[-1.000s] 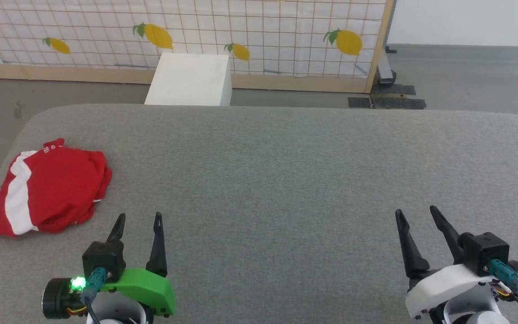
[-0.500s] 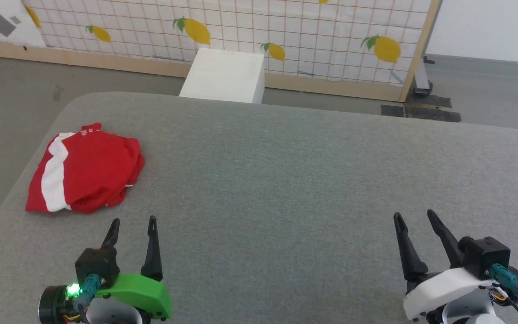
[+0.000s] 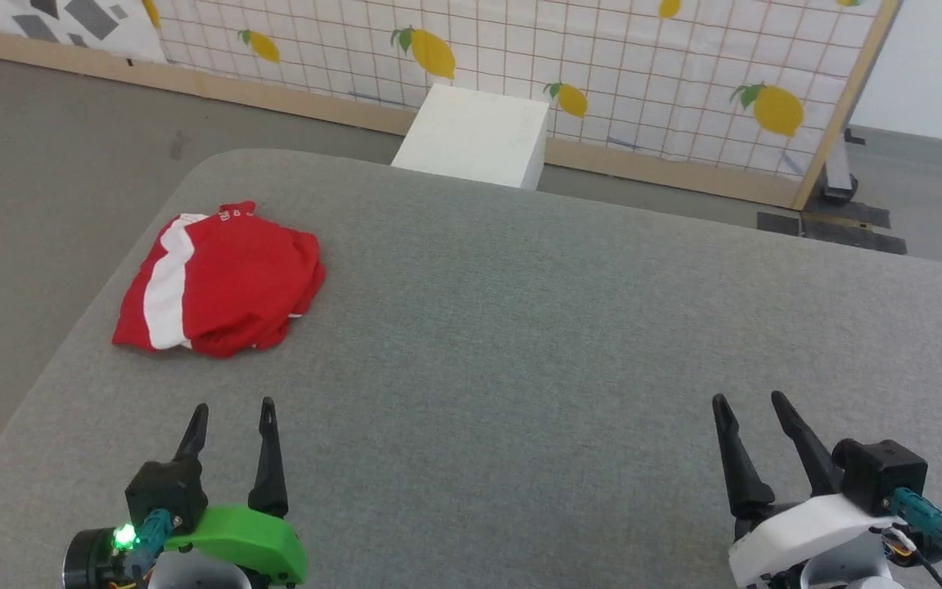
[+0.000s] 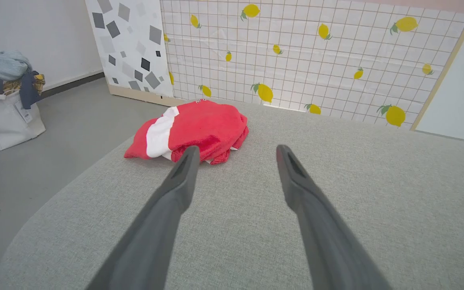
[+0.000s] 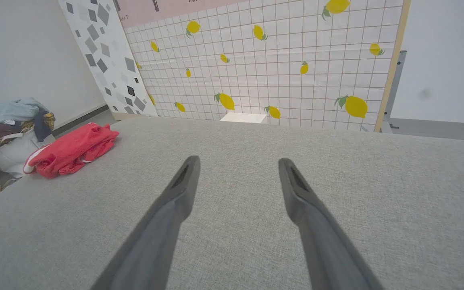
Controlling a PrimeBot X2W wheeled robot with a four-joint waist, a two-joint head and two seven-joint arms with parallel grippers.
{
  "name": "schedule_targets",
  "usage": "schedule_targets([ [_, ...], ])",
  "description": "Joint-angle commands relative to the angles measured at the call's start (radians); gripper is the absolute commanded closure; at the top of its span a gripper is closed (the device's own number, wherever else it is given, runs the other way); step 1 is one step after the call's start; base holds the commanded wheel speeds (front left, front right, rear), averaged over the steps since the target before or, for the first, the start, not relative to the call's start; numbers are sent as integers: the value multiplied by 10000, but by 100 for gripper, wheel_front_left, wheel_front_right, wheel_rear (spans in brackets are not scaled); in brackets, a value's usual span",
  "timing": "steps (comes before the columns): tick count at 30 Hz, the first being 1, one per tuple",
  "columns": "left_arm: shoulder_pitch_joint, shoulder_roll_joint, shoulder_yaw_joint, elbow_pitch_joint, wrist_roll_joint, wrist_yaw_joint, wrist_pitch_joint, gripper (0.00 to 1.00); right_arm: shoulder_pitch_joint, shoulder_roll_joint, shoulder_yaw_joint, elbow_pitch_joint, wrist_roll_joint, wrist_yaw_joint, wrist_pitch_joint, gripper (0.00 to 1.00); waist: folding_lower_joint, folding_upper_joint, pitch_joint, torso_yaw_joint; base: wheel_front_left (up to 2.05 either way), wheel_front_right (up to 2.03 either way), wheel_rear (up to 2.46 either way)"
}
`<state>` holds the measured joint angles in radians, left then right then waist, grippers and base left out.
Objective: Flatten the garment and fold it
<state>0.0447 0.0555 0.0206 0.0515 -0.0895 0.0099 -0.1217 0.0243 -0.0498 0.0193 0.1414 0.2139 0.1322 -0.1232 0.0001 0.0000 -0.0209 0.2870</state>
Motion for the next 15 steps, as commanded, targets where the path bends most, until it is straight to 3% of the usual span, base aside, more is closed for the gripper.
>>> schedule_targets([
  [1,110,-23,33,20,-84,42,-116,0,111,-3,20,81,157,-8,-108,0,-1,0,-15,153,0,0,0],
  [15,159,-10,113,44,11,166,-403,0,119,-3,91,363,3,-9,-393,0,-1,0,-41,697,0,0,0],
])
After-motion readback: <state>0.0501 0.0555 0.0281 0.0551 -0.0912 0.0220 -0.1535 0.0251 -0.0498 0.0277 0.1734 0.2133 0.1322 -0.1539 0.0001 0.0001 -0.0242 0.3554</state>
